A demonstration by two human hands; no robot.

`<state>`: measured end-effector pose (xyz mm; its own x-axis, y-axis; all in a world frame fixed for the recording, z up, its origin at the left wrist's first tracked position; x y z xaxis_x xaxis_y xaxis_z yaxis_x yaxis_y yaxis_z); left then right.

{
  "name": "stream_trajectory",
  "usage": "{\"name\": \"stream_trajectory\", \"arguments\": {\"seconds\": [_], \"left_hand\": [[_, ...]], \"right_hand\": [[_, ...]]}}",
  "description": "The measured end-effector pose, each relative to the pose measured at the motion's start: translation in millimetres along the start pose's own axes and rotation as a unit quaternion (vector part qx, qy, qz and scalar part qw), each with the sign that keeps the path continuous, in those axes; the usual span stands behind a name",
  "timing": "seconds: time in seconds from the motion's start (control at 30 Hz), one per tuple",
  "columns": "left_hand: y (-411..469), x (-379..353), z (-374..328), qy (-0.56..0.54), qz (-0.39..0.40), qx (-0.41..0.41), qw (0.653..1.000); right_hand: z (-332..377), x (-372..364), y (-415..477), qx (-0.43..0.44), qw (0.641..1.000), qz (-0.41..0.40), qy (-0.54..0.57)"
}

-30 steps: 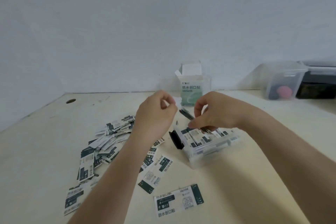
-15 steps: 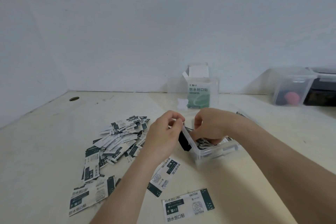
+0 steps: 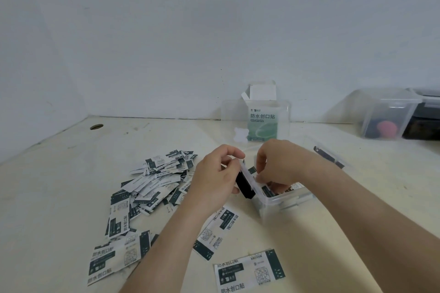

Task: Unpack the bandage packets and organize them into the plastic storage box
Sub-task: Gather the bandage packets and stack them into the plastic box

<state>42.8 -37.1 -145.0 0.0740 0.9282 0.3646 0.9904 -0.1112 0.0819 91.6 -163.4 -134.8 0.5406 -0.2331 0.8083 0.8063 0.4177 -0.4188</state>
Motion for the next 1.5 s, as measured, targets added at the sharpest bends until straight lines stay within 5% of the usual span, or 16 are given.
{"name": "stream_trajectory", "arguments": {"seconds": [0.47,0.7,0.83,0.93,1.13,1.3,1.4,1.5], "left_hand": [[-8,12,-3,0.05,0.006,0.001,0.999],[-30,87,2,0.289,0.008,0.104,0.952],[-37,120,42,0.421,0.074,0.242,0.871],[-35,123,64,0.401,0.124,0.299,0.857],[-30,123,62,0.5,0.064,0.25,0.827],[-38,129,49,0.404,-0.019,0.182,0.896],[-44,131,40,0.237,-0.055,0.121,0.962],[-47,127,34,0.089,-0.041,0.079,0.992]], "right_hand": [[9,10,-13,-0.013,0.993,-0.092,-0.074],[61,27,-48,0.136,0.963,-0.227,0.052],[106,-7,-46,0.196,0.965,-0.169,0.044],[116,-49,-20,0.166,0.983,-0.066,-0.03],[113,-92,15,0.1,0.981,-0.021,-0.164],[110,-90,14,0.098,0.988,-0.048,-0.108],[108,-80,6,0.143,0.985,-0.086,0.038],[102,-79,7,0.176,0.95,-0.083,0.242]]}}
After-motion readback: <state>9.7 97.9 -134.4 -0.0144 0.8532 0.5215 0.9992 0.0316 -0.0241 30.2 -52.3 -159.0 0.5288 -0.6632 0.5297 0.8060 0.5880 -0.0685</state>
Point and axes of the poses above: each hand's wrist, its own y-axis towards the middle knuckle, its own x-axis out of the back of the hand, z = x × y, the point moved 7 cm from there along y, towards the middle knuckle, and after that the axes turned 15 degrees about z, right-handed, at the moved point
